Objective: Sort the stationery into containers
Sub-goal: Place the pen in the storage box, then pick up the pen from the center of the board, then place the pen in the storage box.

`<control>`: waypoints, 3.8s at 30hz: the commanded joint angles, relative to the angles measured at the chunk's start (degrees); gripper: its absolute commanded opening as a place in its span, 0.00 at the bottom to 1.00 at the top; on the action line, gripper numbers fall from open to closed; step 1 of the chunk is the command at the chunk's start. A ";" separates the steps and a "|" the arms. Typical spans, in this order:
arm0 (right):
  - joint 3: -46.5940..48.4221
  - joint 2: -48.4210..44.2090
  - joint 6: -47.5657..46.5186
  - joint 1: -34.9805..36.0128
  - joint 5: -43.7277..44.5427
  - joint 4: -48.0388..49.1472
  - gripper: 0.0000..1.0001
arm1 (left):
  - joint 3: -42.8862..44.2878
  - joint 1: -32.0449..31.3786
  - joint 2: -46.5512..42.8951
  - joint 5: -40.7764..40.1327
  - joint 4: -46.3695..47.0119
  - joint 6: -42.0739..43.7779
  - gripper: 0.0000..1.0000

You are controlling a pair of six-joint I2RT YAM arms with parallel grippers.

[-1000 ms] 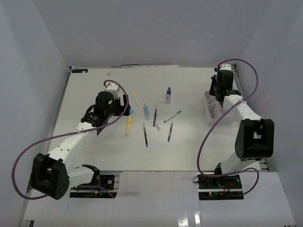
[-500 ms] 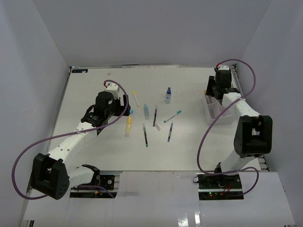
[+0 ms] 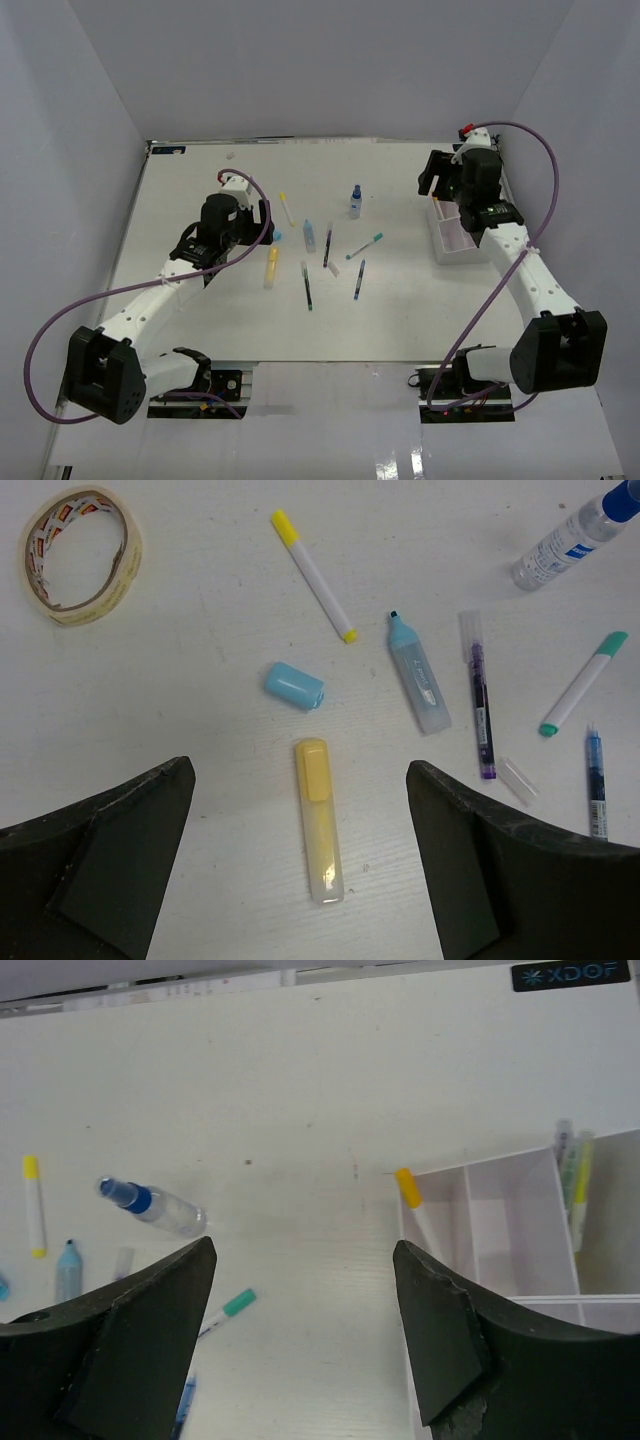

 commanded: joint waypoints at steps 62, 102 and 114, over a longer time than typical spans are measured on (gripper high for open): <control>12.74 35.66 49.07 19.31 6.70 -17.17 0.08 | 1.27 -0.13 -5.68 0.29 -0.18 -0.01 0.98; -7.12 14.28 -25.21 1.12 10.48 37.76 0.08 | 0.92 -0.13 -2.08 -0.59 0.08 1.14 0.98; -13.63 17.37 -23.18 0.41 12.84 41.36 0.16 | 1.09 -0.13 -1.37 -0.06 0.17 1.31 0.98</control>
